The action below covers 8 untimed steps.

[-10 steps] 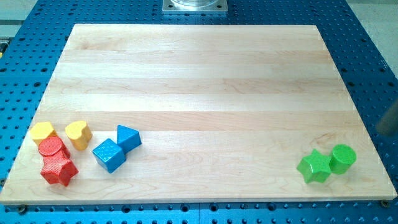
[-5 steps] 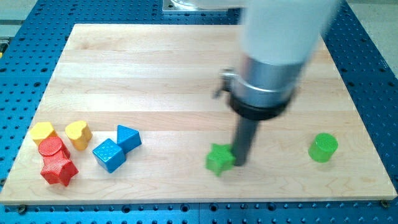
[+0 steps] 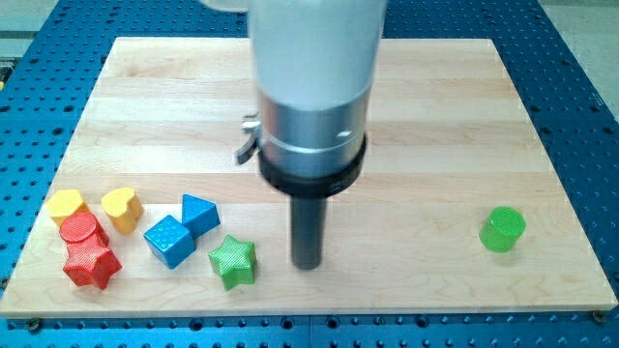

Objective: Push the green star into the blue cube

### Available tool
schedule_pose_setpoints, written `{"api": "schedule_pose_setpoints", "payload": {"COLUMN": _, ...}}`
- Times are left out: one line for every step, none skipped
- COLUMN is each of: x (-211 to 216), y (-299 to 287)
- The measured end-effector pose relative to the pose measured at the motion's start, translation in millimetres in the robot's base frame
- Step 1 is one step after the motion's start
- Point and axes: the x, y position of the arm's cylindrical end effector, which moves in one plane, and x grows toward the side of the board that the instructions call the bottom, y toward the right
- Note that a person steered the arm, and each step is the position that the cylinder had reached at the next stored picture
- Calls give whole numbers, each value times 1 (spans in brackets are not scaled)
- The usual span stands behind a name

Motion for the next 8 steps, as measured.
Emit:
{"api": "schedule_pose_setpoints", "payload": {"x": 2, "y": -51}}
{"api": "schedule_pose_setpoints", "payload": {"x": 0, "y": -72}}
{"api": "schedule_pose_setpoints", "payload": {"x": 0, "y": -84}}
{"api": "schedule_pose_setpoints", "payload": {"x": 0, "y": -77}}
{"api": "schedule_pose_setpoints", "payload": {"x": 13, "y": -18}}
{"api": "schedule_pose_setpoints", "payload": {"x": 15, "y": 13}}
{"api": "schedule_pose_setpoints", "payload": {"x": 15, "y": 13}}
{"api": "schedule_pose_setpoints", "payload": {"x": 17, "y": 32}}
